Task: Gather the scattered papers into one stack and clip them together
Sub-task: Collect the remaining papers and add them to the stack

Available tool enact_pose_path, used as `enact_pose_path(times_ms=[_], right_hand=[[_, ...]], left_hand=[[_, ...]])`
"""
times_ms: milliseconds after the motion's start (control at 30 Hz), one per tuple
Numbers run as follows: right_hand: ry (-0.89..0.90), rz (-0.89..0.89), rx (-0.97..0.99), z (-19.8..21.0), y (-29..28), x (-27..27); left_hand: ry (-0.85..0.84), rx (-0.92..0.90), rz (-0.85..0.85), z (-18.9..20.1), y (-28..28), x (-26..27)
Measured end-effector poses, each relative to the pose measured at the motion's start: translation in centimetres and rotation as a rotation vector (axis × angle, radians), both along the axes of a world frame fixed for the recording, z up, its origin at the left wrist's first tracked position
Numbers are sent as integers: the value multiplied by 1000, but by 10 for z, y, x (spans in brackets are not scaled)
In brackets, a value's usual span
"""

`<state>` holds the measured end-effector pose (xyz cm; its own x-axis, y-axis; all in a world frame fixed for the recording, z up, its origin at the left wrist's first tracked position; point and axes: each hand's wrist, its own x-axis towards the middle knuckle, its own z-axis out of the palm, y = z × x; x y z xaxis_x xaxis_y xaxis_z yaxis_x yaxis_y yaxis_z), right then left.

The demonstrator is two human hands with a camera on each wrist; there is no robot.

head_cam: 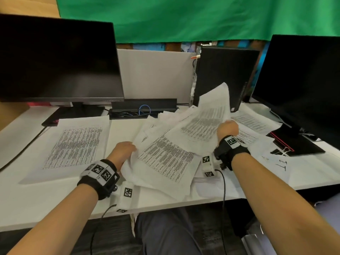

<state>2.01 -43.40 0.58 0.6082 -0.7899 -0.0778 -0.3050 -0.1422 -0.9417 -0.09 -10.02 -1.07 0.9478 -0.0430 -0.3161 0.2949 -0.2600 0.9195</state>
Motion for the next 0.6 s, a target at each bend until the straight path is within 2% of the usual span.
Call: enact_pose_path(times_ms=[33, 100, 133, 167, 267, 367, 433, 467, 533, 600], right_hand=[[45, -1, -59, 0, -5, -3], [281, 259, -323, -3, -9, -24], [370, 326, -436, -6, -7, -27], [391, 321, -426, -9, -4, -28], [171, 281, 79, -21, 11, -28], [145, 432, 220, -30, 38, -35], [214, 570, 218, -26, 49, -37], [232, 563, 140, -23, 51, -35], [228, 412, -19, -17, 36, -29], [323, 341, -100, -16, 10, -24]], left_hand=[[21, 27, -14, -1, 1, 2], [36, 54, -4, 2, 0, 4], [46, 32, 15, 5, 0, 5], [49, 3, 15, 7, -1, 5], [96, -76, -38, 6, 1, 10], [73, -29, -71, 4, 1, 11], [34, 22, -88, 1, -1, 12], [19, 73, -87, -2, 1, 14], [-1, 111, -128, -4, 1, 15], [-28, 139, -166, -5, 1, 14]])
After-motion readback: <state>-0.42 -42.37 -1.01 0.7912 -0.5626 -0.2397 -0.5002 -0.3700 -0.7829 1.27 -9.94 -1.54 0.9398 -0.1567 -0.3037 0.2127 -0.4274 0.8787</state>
